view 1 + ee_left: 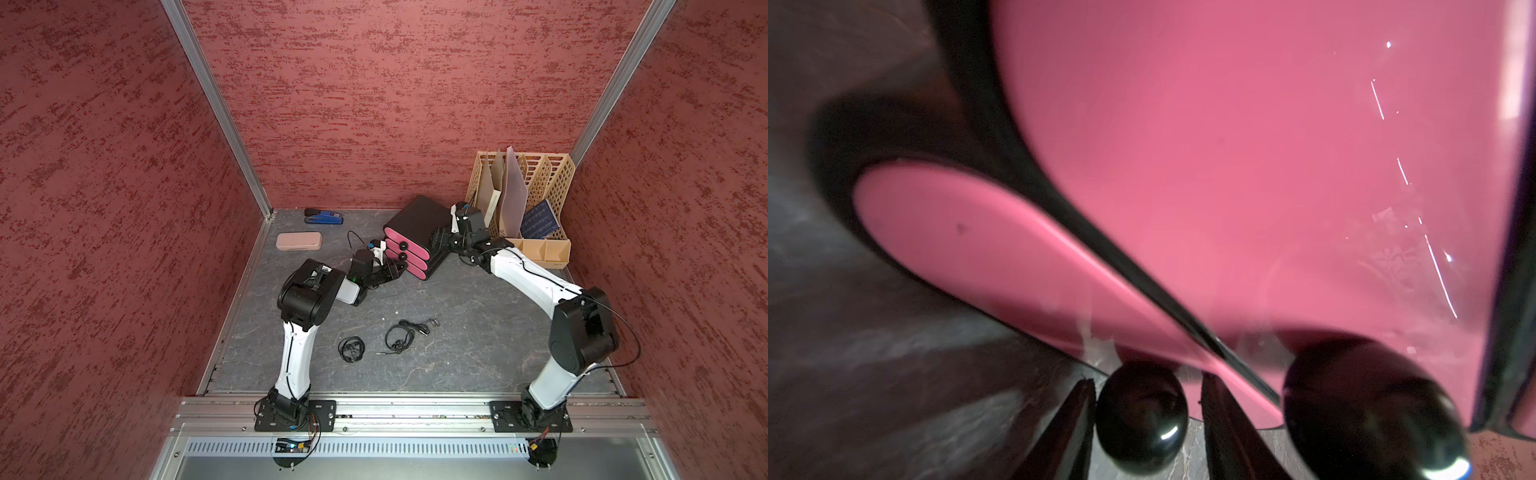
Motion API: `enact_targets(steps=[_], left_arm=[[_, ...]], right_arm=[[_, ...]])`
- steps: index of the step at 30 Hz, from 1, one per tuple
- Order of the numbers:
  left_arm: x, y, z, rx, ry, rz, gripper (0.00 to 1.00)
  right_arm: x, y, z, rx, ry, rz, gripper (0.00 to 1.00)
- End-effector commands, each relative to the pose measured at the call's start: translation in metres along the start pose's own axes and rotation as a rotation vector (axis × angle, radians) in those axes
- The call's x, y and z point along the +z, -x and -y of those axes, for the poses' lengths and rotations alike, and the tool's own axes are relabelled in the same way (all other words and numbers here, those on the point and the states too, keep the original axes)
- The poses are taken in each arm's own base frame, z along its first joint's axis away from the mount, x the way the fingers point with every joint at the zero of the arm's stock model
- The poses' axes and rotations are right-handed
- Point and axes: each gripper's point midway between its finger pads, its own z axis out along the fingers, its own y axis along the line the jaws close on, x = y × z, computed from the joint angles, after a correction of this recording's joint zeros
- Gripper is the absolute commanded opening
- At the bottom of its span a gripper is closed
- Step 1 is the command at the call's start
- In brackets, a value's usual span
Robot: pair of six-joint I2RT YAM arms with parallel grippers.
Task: Place the wired earphones into the drawer by color
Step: Open the drawer in the storage box.
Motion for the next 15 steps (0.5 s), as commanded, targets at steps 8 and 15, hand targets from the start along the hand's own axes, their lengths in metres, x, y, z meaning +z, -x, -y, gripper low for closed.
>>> enact_targets(steps=[8,15], left_arm=[[-0.003,-0.007,-0.005,0.009,0.005,-0.003,0.32],[-0.020,-0.011,-0.008,0.003,0.018,0.014,0.31]], right_arm=[[0.006,-0.030,0.014,-0.006,-0.047,-0.096,0.74],[0.007,-0.030,0.016,-0.004,-0.055,-0.094,0.74]])
